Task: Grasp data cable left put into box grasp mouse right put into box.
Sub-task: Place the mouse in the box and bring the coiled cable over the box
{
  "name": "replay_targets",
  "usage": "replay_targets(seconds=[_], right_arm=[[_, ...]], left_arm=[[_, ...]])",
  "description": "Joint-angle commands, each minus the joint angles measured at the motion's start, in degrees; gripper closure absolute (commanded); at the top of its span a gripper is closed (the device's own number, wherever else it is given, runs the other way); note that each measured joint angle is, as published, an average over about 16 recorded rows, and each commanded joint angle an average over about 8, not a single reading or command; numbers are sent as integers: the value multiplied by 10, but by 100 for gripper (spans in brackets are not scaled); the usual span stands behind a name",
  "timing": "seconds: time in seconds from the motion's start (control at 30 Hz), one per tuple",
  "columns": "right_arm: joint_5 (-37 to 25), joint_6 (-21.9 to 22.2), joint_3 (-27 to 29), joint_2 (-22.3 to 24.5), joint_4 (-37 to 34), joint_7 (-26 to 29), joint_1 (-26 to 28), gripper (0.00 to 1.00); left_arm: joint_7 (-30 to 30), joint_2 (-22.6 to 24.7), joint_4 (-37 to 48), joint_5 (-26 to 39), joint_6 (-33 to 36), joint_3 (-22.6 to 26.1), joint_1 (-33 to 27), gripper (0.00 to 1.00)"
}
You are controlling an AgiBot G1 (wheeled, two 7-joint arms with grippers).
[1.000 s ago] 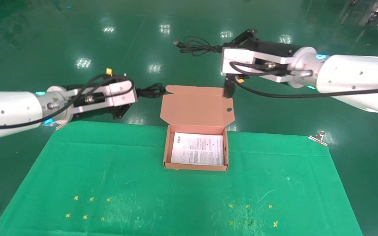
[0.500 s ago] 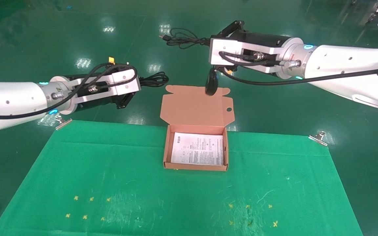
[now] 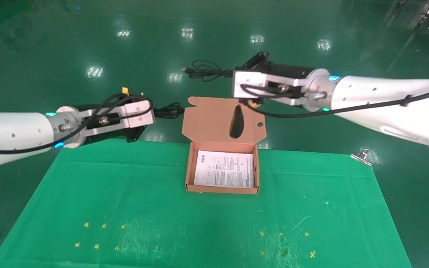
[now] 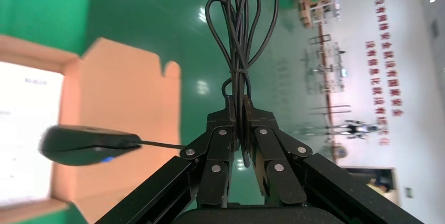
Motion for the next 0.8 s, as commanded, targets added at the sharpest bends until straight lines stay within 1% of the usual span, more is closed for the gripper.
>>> replay_targets(seconds=[0.03,0.33,0.57,0.8], right_arm=[[0,0,-3,-5,-6,1,-4,100],[7,18,-8,-51,-74,-21,-19,100],[19,25,-10,-84,-138,-59,-23,100],[45,29,-16,-108,-180,-97,-29,100]], left_arm=[[-7,-2,-2,6,3,2,6,100],[-39,-9,-8,52,18,11,20,100],[-65,-23,-26,80,38,16,35,100],[-97,-34,-45,117,61,20,44,100]])
